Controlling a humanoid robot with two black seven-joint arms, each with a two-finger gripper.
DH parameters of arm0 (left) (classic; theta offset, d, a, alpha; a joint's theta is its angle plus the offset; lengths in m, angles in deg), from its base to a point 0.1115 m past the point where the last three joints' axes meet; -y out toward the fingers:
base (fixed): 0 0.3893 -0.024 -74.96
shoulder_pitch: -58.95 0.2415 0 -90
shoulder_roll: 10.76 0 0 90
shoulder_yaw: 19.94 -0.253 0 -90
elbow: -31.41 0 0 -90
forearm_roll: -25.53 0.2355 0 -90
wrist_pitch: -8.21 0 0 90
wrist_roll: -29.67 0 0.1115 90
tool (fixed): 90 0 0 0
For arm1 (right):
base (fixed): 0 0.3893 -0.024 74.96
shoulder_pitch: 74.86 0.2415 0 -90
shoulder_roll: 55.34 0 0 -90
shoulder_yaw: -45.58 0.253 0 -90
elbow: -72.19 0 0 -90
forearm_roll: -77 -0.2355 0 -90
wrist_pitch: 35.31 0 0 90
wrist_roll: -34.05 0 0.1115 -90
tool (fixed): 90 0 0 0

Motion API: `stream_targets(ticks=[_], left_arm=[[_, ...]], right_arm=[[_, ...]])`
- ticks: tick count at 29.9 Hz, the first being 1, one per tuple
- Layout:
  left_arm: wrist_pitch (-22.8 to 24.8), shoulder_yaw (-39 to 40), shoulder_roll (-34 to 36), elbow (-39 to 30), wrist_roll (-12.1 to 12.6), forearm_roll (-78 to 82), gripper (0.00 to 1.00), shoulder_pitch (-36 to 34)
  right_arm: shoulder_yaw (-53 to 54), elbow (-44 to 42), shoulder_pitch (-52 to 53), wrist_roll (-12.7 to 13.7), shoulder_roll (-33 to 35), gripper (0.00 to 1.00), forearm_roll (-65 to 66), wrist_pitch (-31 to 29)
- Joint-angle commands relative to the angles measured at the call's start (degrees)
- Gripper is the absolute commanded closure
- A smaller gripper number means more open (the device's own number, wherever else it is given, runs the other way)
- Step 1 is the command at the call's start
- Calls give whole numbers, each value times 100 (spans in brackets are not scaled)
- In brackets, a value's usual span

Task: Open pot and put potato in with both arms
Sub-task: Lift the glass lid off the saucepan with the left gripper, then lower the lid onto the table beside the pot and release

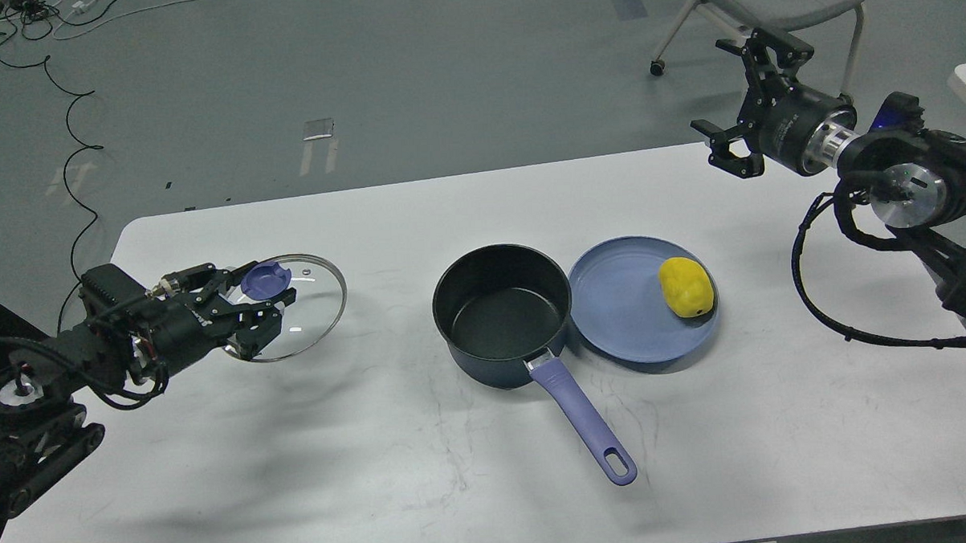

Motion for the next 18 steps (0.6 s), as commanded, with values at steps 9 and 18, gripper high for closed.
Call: stream_targets(ticks=[9, 18], left_arm=[[-288, -34, -418, 116, 23, -9, 100, 313], [-630, -280, -885, 1004, -34, -18, 100, 322]], right_arm=[[-16, 0, 18, 0, 30, 0, 0, 0], [-7, 0, 9, 0, 65, 0, 0, 0]])
